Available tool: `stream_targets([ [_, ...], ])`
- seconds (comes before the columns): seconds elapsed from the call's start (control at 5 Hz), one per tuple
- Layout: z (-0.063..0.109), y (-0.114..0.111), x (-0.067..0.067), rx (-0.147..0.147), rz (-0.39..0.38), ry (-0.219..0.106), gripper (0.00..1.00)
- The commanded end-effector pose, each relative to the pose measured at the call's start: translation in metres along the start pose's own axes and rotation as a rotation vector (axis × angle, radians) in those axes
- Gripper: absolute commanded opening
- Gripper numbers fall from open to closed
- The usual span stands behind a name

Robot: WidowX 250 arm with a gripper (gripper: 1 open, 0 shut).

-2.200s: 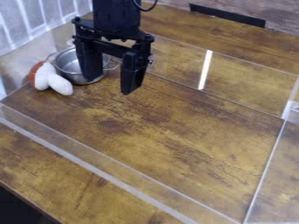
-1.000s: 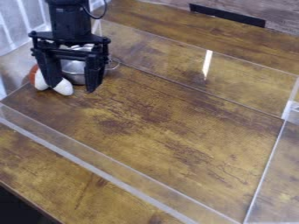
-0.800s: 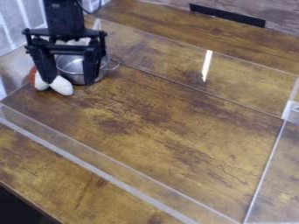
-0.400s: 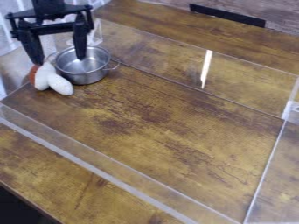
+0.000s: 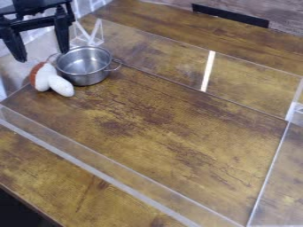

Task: Remove the mushroom from the silver pot and put it on the table

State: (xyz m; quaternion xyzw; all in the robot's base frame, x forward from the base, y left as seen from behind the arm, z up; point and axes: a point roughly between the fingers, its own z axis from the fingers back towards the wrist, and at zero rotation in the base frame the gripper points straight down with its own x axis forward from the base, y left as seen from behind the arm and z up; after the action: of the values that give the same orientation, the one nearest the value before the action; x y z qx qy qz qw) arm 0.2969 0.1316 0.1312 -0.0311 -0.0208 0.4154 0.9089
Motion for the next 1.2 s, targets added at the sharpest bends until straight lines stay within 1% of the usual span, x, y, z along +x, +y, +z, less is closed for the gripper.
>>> stream_targets([
  [0.0, 0.016, 0.010, 0.014, -0.040, 0.046, -0.068, 1.00],
  [0.2, 0.007, 0.004, 0.015, -0.046, 0.047, -0.065, 1.00],
  [0.4, -0.003, -0.002, 0.017, -0.052, 0.060, -0.065, 1.00],
  [0.6, -0.012, -0.001, 0.015, -0.060, 0.041, -0.060, 1.00],
  [0.8, -0.017, -0.001, 0.010, -0.071, 0.020, -0.054, 1.00],
  [1.0, -0.014, -0.001, 0.012, -0.088, -0.050, -0.050, 1.00],
])
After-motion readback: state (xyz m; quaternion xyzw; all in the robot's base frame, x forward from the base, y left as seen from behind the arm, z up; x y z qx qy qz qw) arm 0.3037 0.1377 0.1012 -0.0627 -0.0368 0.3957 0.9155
